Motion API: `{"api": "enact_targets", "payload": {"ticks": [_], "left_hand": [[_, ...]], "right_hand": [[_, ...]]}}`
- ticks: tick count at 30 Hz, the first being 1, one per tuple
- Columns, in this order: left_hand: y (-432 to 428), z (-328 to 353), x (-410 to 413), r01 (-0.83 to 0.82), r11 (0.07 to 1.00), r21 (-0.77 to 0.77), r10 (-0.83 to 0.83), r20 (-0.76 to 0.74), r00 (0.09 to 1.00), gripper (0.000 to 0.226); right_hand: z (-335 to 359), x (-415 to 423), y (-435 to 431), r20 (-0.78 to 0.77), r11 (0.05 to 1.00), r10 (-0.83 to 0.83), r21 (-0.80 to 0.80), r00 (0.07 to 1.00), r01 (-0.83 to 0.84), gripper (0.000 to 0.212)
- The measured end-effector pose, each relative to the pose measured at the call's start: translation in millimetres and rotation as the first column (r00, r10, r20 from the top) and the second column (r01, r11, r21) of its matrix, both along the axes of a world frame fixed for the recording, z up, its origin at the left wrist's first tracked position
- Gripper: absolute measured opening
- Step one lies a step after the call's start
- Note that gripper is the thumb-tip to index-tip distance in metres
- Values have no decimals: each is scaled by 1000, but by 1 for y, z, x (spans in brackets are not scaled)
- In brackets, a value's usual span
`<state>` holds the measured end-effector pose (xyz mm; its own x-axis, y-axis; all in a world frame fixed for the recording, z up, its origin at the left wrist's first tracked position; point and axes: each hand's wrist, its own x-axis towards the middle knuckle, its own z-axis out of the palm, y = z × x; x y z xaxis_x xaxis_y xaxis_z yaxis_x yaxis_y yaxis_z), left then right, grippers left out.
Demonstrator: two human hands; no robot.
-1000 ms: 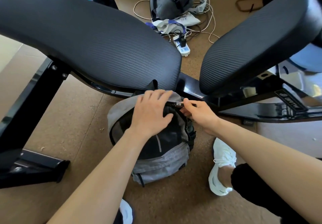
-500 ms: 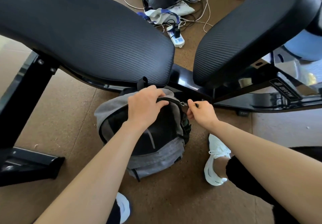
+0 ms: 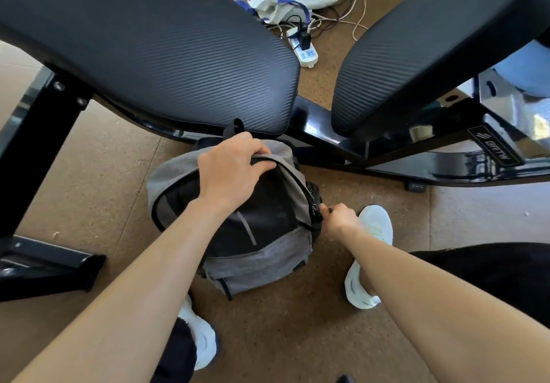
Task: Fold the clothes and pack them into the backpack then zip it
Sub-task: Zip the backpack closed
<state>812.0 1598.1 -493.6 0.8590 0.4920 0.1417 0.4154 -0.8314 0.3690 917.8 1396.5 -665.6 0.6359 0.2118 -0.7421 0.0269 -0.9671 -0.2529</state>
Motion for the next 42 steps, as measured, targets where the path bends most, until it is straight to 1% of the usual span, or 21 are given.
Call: {"api": "enact_targets", "payload": {"ticks": [2,4,5,6,8,9,11,13,14,16,17,19,23,25,29,31,34,35,39,41,42], "left_hand": [[0,0,-2,-1,1000,-3,1,-3,1000,22],[2,1,-3,-20,1000,-10,20,-3,1000,22],[3,2,-4,-38,999,-15,38,-8,999,22],[6,3,-4,-61,998,-20,60,-19,998,21],[12,3,-5,-110,993,-44,109,-43,993,21],[14,3,-6,-132,989,-61,129,-52,990,22],[16,3,-5,-158,984,-87,153,-69,986,24],[16,4,-5,-167,981,-100,160,-78,984,25],[15,4,-5,-169,980,-105,161,-80,984,25],[14,6,-5,-170,979,-112,161,-84,983,25],[14,6,-5,-167,979,-114,158,-87,984,25],[14,6,-5,-164,979,-123,153,-94,984,25],[14,6,-5,-158,978,-136,144,-108,984,24],[14,8,-5,-150,978,-145,136,-107,985,25],[14,10,-6,-139,976,-165,123,-102,987,26],[13,11,-6,-132,977,-166,116,-105,988,26],[13,11,-7,-127,976,-174,109,-111,988,25],[14,11,-8,-126,976,-177,107,-114,988,25],[14,12,-8,-118,975,-188,95,-127,987,23],[13,12,-8,-118,977,-176,94,-140,986,22],[13,13,-8,-120,979,-164,96,-147,984,22]], "right_hand": [[-6,-1,1,0,998,60,-31,998,-60,39],[-7,2,1,-50,1000,-25,8,998,25,44],[-4,1,-2,-59,997,-64,37,996,66,51],[2,-2,-6,-47,995,-81,62,996,84,57],[16,-15,-22,70,990,-102,109,992,94,59],[21,-24,-29,128,986,-108,143,986,89,57],[29,-39,-33,178,978,-9,209,984,-28,49],[28,-44,-20,192,938,63,324,979,-124,27],[27,-45,-10,173,908,69,398,982,-134,18],[25,-47,8,86,859,59,503,995,-95,31],[23,-47,14,43,853,58,517,997,-72,36],[17,-47,20,-25,872,64,488,998,-44,37],[11,-38,25,-167,912,1,404,986,67,25],[8,-34,26,-189,918,6,391,982,69,19],[8,-27,26,-195,936,58,353,979,15,5],[9,-28,25,-267,930,22,359,963,78,3],[14,-28,25,-375,911,-68,354,925,211,13],[18,-27,25,-393,915,-71,340,917,217,15],[27,-15,26,-407,972,-4,213,913,100,15],[30,-8,25,-469,976,-46,166,882,139,18],[33,-4,25,-497,969,-83,163,864,187,21]]}}
